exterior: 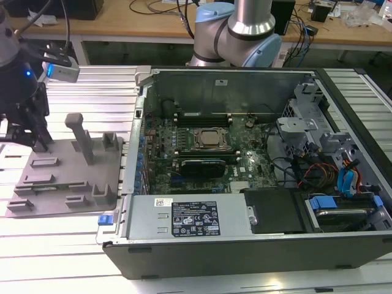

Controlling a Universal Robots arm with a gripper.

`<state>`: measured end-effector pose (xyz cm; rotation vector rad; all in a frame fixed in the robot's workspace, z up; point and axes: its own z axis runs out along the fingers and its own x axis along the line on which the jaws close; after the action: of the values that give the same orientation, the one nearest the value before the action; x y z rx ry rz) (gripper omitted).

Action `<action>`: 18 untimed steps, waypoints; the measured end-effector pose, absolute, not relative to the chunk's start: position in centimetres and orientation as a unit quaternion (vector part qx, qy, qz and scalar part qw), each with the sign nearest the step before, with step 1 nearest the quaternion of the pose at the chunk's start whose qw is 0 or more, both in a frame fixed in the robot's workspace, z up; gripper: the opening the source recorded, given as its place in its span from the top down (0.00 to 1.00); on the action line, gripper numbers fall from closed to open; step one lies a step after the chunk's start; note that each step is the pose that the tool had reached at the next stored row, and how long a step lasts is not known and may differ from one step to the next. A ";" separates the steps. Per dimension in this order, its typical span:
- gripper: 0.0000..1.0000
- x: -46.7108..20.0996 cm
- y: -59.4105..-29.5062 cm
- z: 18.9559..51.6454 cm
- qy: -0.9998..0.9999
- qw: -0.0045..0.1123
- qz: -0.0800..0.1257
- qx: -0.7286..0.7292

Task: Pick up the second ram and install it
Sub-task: 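Pick up the second ram and move it above second insertion slot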

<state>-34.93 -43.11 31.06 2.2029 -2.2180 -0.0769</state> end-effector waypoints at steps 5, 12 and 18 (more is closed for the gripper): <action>0.72 -34.9 -43.1 30.6 -0.709 0.007 -0.025 0.704; 0.72 -34.9 -43.1 29.8 -0.709 0.007 -0.025 0.704; 0.72 -34.9 -43.1 29.3 -0.709 0.007 -0.025 0.704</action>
<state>-34.92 -43.11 29.32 2.2030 -2.2181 -0.0769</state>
